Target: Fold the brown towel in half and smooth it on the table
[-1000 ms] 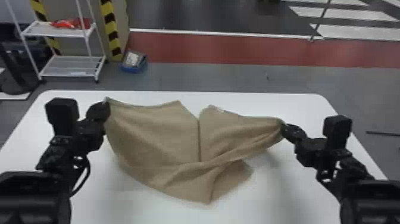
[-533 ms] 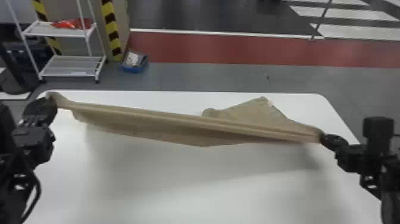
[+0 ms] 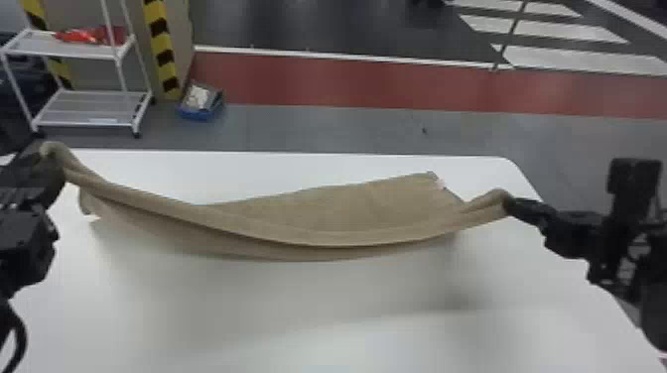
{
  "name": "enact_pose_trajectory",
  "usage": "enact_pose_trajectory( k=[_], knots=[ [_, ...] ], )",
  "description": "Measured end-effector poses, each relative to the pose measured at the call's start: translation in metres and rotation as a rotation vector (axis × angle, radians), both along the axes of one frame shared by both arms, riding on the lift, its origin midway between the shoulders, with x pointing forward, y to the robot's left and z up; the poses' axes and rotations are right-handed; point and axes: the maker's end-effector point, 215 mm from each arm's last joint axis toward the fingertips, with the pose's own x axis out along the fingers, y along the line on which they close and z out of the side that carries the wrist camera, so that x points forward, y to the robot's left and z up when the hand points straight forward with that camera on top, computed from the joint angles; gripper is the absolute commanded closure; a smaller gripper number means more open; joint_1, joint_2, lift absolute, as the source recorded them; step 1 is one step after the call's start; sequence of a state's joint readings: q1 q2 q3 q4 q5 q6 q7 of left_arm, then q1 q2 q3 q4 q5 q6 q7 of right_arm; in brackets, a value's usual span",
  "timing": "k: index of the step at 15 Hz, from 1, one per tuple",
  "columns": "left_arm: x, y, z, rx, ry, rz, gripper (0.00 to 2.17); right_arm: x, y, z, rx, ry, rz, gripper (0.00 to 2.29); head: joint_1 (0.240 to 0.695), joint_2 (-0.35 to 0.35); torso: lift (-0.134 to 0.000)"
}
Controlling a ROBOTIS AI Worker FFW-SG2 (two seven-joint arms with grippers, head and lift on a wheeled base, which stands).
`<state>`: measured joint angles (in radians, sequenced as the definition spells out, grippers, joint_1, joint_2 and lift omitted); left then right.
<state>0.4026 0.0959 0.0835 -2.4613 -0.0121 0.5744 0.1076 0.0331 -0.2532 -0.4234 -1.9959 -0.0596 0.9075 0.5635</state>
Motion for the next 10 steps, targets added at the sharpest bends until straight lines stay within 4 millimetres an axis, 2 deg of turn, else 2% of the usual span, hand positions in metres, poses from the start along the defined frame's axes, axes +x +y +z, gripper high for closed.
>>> enact_pose_trajectory(
  k=[1, 2, 3, 6, 7, 8, 9, 10],
  knots=[
    [0.01, 0.001, 0.006, -0.003, -0.012, -0.005, 1.44, 0.023, 0.015, 0.021, 0.012, -0.023, 0.017, 1.38, 0.695, -0.121, -0.12],
    [0.025, 0.005, 0.007, -0.009, -0.012, -0.005, 1.44, 0.048, 0.031, 0.035, -0.007, -0.04, 0.031, 1.38, 0.675, -0.105, -0.12],
    [0.042, 0.009, 0.004, -0.015, -0.008, -0.004, 1.44, 0.071, 0.043, 0.045, -0.035, -0.063, 0.037, 1.38, 0.63, -0.067, -0.12],
    [0.118, 0.023, -0.001, -0.049, 0.003, -0.011, 1.44, 0.139, 0.07, 0.082, -0.117, -0.174, 0.037, 1.39, 0.56, -0.027, -0.12],
    [0.148, 0.029, 0.005, -0.068, -0.006, -0.013, 1.44, 0.16, 0.078, 0.096, -0.14, -0.221, 0.03, 1.39, 0.508, -0.006, -0.12],
    [0.173, 0.034, 0.017, -0.087, -0.031, -0.011, 1.44, 0.178, 0.083, 0.113, -0.159, -0.277, 0.024, 1.38, 0.475, 0.003, -0.12],
    [0.199, 0.039, 0.035, -0.117, -0.075, -0.007, 1.44, 0.196, 0.091, 0.135, -0.171, -0.355, 0.025, 1.39, 0.446, 0.011, -0.12],
    [0.216, 0.043, 0.054, -0.149, -0.113, -0.007, 1.44, 0.208, 0.101, 0.158, -0.168, -0.432, 0.036, 1.38, 0.414, 0.019, -0.12]
  ],
)
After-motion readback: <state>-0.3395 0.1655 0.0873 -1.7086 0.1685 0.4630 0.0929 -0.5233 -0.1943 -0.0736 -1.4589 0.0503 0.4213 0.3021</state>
